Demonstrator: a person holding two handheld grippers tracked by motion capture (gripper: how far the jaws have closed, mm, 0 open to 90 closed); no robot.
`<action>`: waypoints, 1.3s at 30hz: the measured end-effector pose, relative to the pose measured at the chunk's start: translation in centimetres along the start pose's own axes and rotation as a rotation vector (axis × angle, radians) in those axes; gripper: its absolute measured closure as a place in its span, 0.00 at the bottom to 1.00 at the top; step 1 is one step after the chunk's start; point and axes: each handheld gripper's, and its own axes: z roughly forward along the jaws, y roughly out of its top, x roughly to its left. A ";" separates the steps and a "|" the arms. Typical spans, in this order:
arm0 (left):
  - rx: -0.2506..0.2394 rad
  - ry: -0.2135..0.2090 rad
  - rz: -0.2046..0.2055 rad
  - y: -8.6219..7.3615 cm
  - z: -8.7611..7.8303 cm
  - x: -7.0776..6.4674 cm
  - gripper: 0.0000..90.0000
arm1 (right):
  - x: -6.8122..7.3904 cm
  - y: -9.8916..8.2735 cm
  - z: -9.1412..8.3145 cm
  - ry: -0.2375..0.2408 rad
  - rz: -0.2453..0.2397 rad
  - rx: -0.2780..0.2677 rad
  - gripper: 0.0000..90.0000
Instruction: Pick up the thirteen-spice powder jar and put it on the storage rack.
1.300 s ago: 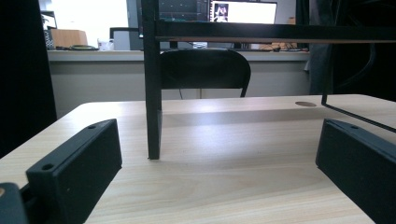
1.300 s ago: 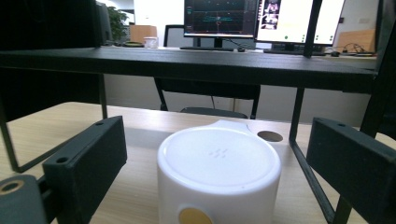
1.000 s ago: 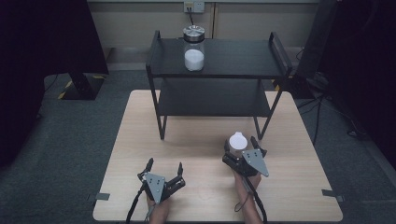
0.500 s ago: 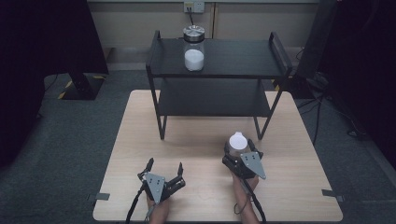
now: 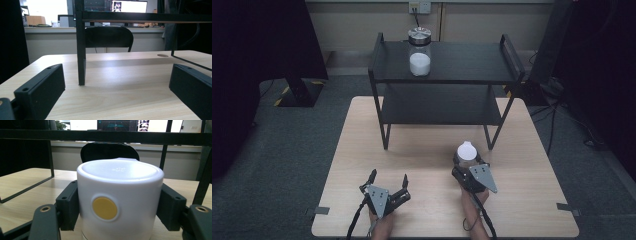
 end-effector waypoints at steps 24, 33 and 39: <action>0.000 0.006 -0.001 0.0 0.0 -0.1 0.00 | -1.0 1.0 -0.7 0.017 -0.019 -0.006 0.33; 0.000 0.005 -0.001 0.0 0.0 -0.1 0.00 | -1.6 2.2 -1.1 0.062 -0.049 0.000 0.33; 0.000 0.001 -0.001 0.0 0.0 0.0 0.00 | -2.4 3.1 -1.4 0.104 -0.057 -0.006 0.33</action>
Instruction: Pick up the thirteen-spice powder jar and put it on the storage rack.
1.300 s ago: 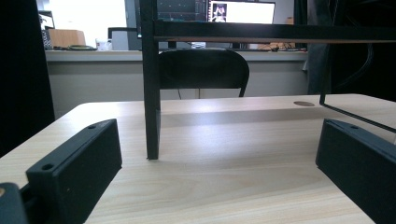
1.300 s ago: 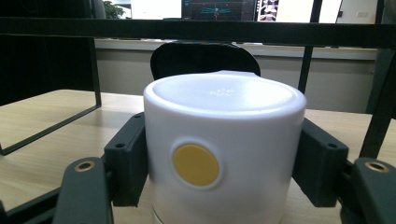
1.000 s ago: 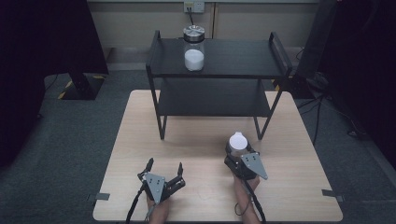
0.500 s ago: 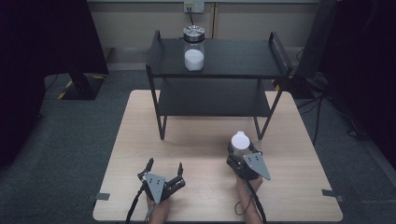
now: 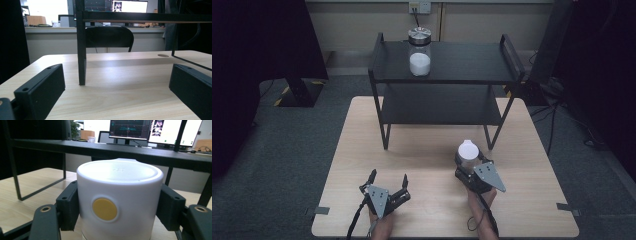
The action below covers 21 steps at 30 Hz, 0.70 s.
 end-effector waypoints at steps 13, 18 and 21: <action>0.000 0.000 0.000 0.0 0.0 0.0 0.00 | -2.1 2.9 -0.3 0.091 -0.002 -0.019 0.34; 0.000 0.000 0.000 0.0 0.0 0.0 0.00 | -2.8 4.4 -0.1 0.126 -0.002 -0.017 0.34; 0.000 -0.001 0.000 0.0 0.0 0.0 0.00 | -3.4 5.5 0.0 0.144 0.000 -0.023 0.34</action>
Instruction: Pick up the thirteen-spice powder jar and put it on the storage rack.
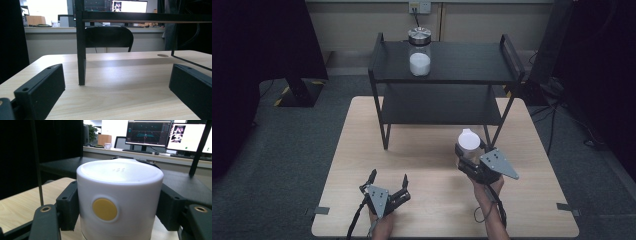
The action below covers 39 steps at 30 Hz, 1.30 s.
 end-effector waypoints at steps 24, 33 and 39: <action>0.001 0.001 0.001 0.0 -0.1 0.0 0.00 | -3.5 10.1 0.7 0.072 0.029 -0.032 0.34; 0.001 -0.001 0.001 0.0 0.0 0.0 0.00 | -4.1 14.6 2.3 0.062 0.023 -0.046 0.34; 0.001 0.001 0.001 0.0 -0.1 -0.1 0.00 | -4.6 16.9 3.1 0.051 0.083 -0.041 0.34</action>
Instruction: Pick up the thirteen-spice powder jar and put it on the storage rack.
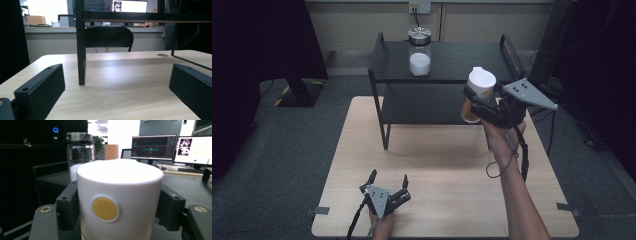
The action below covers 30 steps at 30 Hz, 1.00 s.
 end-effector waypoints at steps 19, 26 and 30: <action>0.001 -0.003 0.003 0.0 0.0 0.1 0.00 | 0.7 5.7 7.2 -0.134 0.017 -0.027 0.34; 0.000 -0.003 0.000 0.0 0.0 0.1 0.00 | 0.3 6.5 8.8 -0.163 0.012 -0.015 0.34; 0.000 -0.003 0.000 0.0 0.0 0.1 0.00 | 0.2 6.3 9.9 -0.189 0.015 0.002 0.34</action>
